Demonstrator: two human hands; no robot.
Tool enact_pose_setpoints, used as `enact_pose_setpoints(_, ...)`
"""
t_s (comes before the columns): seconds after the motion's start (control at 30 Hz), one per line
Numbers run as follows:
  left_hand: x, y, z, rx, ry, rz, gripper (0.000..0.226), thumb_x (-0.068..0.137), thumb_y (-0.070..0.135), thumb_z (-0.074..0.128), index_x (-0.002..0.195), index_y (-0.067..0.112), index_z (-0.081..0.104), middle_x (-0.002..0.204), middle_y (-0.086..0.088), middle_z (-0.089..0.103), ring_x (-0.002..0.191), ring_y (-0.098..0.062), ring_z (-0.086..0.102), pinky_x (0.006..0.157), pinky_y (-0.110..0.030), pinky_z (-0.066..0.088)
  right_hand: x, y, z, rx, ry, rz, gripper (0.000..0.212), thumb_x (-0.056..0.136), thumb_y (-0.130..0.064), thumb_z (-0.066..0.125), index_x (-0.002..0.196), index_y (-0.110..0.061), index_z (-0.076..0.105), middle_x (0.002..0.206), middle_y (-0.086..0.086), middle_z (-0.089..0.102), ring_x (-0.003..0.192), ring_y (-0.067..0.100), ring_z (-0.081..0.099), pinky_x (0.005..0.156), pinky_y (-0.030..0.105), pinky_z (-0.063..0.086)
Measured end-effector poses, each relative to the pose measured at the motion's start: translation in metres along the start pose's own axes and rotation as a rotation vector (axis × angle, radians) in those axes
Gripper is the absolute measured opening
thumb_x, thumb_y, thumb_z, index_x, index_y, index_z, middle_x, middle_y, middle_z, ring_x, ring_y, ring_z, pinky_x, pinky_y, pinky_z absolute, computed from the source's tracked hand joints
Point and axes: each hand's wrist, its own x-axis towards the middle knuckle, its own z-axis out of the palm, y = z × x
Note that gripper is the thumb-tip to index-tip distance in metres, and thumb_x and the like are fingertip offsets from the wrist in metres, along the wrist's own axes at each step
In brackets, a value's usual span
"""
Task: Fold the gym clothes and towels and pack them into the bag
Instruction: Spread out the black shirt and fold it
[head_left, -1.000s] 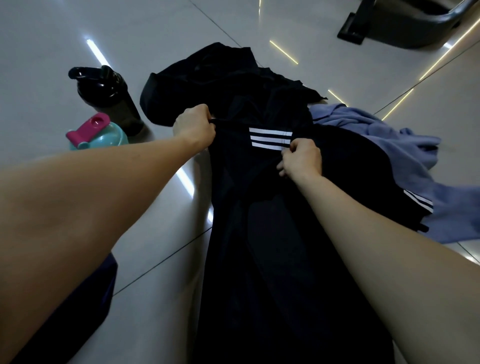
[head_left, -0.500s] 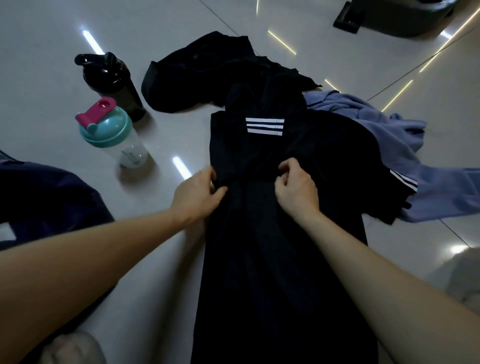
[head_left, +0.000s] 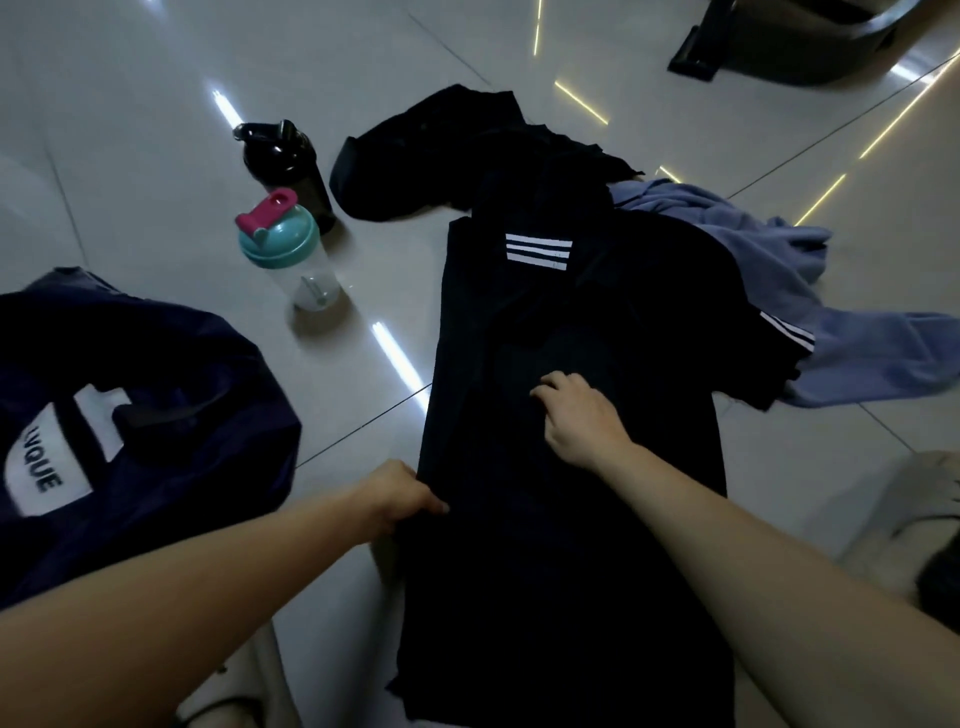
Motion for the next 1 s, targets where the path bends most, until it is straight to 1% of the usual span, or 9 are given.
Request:
enact_pose_setpoints(0.03, -0.002, -0.008, -0.006, -0.047, -0.022, -0.015, 0.029, 0.080, 0.012, 0.084, 0.101, -0.001, 0.069, 0.087, -0.012, 0.071, 0.068, -0.021, 0.067, 0.050, -0.024, 0.052, 0.000, -0.001, 0.000, -0.019, -0.009, 0.006, 0.047, 0.100, -0.016, 0.043, 0.147, -0.016, 0.046, 0.154, 0.005, 0.037, 0.138, 0.028, 0.036, 0.108, 0.046, 0.040)
enact_pose_setpoints(0.17, -0.009, -0.040, -0.019, -0.175, -0.158, -0.022, 0.036, 0.074, 0.024, 0.090, 0.100, 0.004, 0.075, 0.094, -0.012, 0.078, 0.087, -0.027, 0.076, 0.082, -0.036, 0.061, 0.002, -0.014, -0.001, -0.047, 0.059, 0.020, 0.047, 0.099, -0.016, 0.046, 0.147, -0.015, 0.045, 0.149, 0.007, 0.043, 0.132, 0.029, 0.043, 0.105, 0.044, 0.043)
enact_pose_setpoints(0.33, -0.024, -0.068, -0.005, -0.071, -0.248, -0.036, 0.028, 0.071, 0.016, 0.090, 0.094, 0.007, 0.077, 0.090, -0.006, 0.078, 0.084, -0.021, 0.073, 0.068, -0.026, 0.055, 0.005, -0.036, 0.007, -0.062, 0.081, -0.172, 0.061, 0.096, -0.013, 0.047, 0.155, -0.017, 0.034, 0.164, 0.007, 0.025, 0.147, 0.030, 0.027, 0.117, 0.043, 0.030)
enact_pose_setpoints(0.43, -0.026, -0.079, 0.001, -0.079, -0.217, -0.044, 0.016, 0.076, 0.009, 0.085, 0.089, 0.010, 0.076, 0.087, -0.006, 0.075, 0.081, -0.020, 0.071, 0.064, -0.025, 0.053, 0.017, -0.053, 0.009, -0.106, 0.019, -0.292, 0.062, 0.102, -0.024, 0.040, 0.160, -0.023, 0.020, 0.169, 0.003, 0.011, 0.154, 0.027, 0.014, 0.123, 0.044, 0.020)
enact_pose_setpoints(0.57, -0.030, -0.095, 0.002, -0.091, -0.202, -0.022, 0.007, 0.082, 0.007, 0.079, 0.082, 0.013, 0.076, 0.081, -0.004, 0.073, 0.070, -0.015, 0.068, 0.059, -0.025, 0.051, 0.036, -0.066, 0.011, -0.137, -0.133, -0.223, 0.059, 0.107, -0.046, 0.028, 0.162, -0.029, 0.012, 0.170, 0.000, 0.002, 0.156, 0.028, 0.004, 0.124, 0.049, 0.015)
enact_pose_setpoints(0.67, -0.038, -0.108, 0.004, -0.062, -0.267, -0.032, 0.006, 0.079, 0.013, 0.083, 0.080, 0.015, 0.078, 0.084, -0.001, 0.077, 0.079, -0.014, 0.072, 0.066, -0.023, 0.054, 0.043, -0.071, 0.014, -0.153, -0.169, -0.156, 0.062, 0.106, -0.050, 0.029, 0.162, -0.029, 0.009, 0.170, 0.000, -0.003, 0.156, 0.030, 0.000, 0.123, 0.054, 0.014)
enact_pose_setpoints(0.77, -0.041, -0.118, 0.006, -0.019, -0.306, -0.048, 0.018, 0.081, 0.010, 0.081, 0.066, 0.017, 0.073, 0.071, -0.001, 0.072, 0.065, -0.013, 0.067, 0.057, -0.023, 0.053, 0.047, -0.076, 0.014, -0.157, -0.177, -0.116, 0.066, 0.106, -0.050, 0.030, 0.162, -0.028, 0.005, 0.170, 0.001, -0.006, 0.155, 0.031, -0.002, 0.122, 0.057, 0.015)
enact_pose_setpoints(0.9, -0.036, -0.123, -0.005, 0.047, -0.223, 0.009, 0.003, 0.084, 0.011, 0.077, 0.083, 0.013, 0.076, 0.083, -0.004, 0.073, 0.076, -0.016, 0.068, 0.071, -0.027, 0.057, 0.052, -0.075, 0.012, -0.179, -0.183, -0.076, 0.069, 0.105, -0.051, 0.032, 0.162, -0.027, 0.001, 0.169, 0.000, -0.010, 0.155, 0.030, -0.003, 0.121, 0.058, 0.016)
enact_pose_setpoints(1.0, -0.027, -0.121, -0.030, 0.103, -0.099, 0.107, 0.010, 0.089, 0.012, 0.071, 0.098, 0.012, 0.076, 0.096, -0.004, 0.076, 0.086, -0.017, 0.071, 0.084, -0.030, 0.057, 0.058, -0.068, 0.007, -0.146, -0.190, -0.016, 0.070, 0.104, -0.052, 0.033, 0.162, -0.027, 0.002, 0.169, 0.001, -0.009, 0.155, 0.031, -0.003, 0.120, 0.059, 0.018)
